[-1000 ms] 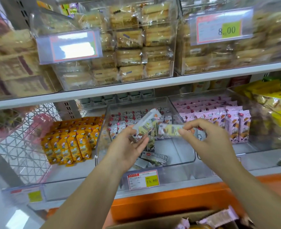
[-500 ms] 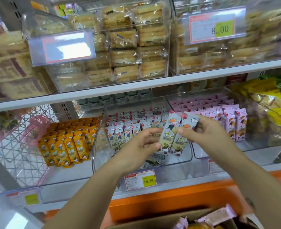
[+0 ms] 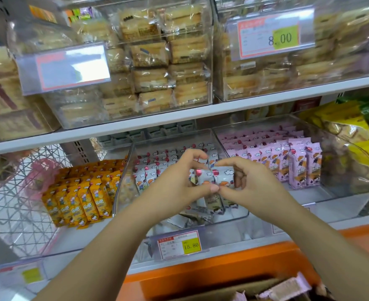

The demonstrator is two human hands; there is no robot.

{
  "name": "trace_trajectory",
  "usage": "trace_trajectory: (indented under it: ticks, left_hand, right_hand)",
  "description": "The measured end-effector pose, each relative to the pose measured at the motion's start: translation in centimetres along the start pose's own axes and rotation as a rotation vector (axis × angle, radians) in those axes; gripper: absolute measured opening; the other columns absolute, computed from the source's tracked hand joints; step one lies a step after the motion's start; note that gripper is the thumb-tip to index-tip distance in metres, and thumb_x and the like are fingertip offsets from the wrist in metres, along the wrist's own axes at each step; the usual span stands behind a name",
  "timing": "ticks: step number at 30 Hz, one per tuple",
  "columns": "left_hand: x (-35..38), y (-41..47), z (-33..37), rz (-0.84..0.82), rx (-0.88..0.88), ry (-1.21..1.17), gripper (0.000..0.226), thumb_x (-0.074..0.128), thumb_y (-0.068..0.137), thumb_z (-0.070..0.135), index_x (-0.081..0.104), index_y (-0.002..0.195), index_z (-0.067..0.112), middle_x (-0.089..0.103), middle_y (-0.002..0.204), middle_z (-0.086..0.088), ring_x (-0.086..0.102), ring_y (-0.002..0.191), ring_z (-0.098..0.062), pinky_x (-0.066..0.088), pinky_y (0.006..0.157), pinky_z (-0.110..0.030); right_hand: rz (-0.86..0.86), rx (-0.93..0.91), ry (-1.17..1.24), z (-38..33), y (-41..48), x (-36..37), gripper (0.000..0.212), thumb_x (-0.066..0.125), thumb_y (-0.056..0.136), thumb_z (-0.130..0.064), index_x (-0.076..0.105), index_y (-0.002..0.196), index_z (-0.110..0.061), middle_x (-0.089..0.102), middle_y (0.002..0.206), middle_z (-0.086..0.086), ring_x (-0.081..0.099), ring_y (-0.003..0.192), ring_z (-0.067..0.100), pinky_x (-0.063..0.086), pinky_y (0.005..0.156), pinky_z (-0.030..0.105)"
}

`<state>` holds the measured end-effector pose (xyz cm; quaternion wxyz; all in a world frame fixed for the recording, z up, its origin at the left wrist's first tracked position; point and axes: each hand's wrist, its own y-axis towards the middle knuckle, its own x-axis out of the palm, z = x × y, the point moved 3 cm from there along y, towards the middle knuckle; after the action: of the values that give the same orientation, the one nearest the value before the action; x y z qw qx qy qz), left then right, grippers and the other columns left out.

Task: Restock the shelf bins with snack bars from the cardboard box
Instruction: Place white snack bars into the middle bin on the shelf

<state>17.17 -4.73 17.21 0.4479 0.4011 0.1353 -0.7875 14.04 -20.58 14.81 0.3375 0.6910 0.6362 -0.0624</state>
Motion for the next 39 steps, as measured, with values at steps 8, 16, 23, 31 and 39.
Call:
trace_trajectory:
  ticks: [8, 16, 23, 31, 39]
  left_hand:
    - [0.4, 2.0, -0.6, 0.067, 0.099, 0.214, 0.041, 0.065, 0.088, 0.034, 0.055, 0.128, 0.034, 0.061, 0.116, 0.014, 0.05, 0.088, 0.013, 0.03, 0.07, 0.001]
    - [1.6, 7.1, -4.2, 0.05, -0.138, 0.212, 0.05, 0.06, 0.092, 0.035, 0.046, 0.139, 0.025, 0.048, 0.143, -0.002, 0.05, 0.123, -0.023, 0.04, 0.094, -0.03]
    - [3.8, 11.0, -5.3, -0.009, -0.159, 0.5, 0.052, 0.062, 0.09, 0.037, 0.046, 0.137, 0.019, 0.054, 0.134, -0.01, 0.054, 0.118, -0.029, 0.046, 0.093, -0.037]
    - [3.4, 10.3, -5.6, 0.117, -0.072, 0.75, 0.047, 0.058, 0.093, 0.035, 0.038, 0.135, 0.026, 0.042, 0.134, -0.004, 0.061, 0.103, -0.029, 0.05, 0.076, -0.039]
    - [4.6, 9.7, -6.2, -0.009, -0.044, 0.694, 0.049, 0.057, 0.095, 0.028, 0.037, 0.139, 0.029, 0.044, 0.138, -0.004, 0.058, 0.111, -0.029, 0.051, 0.079, -0.038]
  right_hand:
    - [0.04, -0.056, -0.07, 1.1, 0.2, -0.1, 0.05, 0.077, 0.077, -0.015, 0.047, 0.111, -0.036, 0.054, 0.089, -0.011, 0.052, 0.081, 0.0, 0.044, 0.069, 0.013]
    - [0.014, 0.005, -0.215, 3.7, 0.2, -1.6, 0.04, 0.071, 0.082, -0.023, 0.049, 0.111, -0.04, 0.042, 0.106, -0.027, 0.042, 0.103, -0.003, 0.032, 0.092, 0.014]
    - [-0.092, 0.036, -0.195, 4.5, -0.1, -1.1, 0.039, 0.068, 0.084, -0.03, 0.044, 0.108, -0.049, 0.037, 0.11, -0.036, 0.042, 0.105, -0.01, 0.035, 0.097, 0.016]
    - [-0.096, 0.056, -0.164, 4.7, -0.3, -1.0, 0.039, 0.067, 0.086, -0.028, 0.044, 0.108, -0.05, 0.039, 0.111, -0.033, 0.045, 0.101, -0.013, 0.038, 0.091, 0.012]
    - [-0.074, 0.077, -0.155, 4.3, -0.4, -0.7, 0.039, 0.067, 0.086, -0.025, 0.046, 0.111, -0.045, 0.035, 0.109, -0.036, 0.045, 0.099, -0.007, 0.038, 0.093, 0.016]
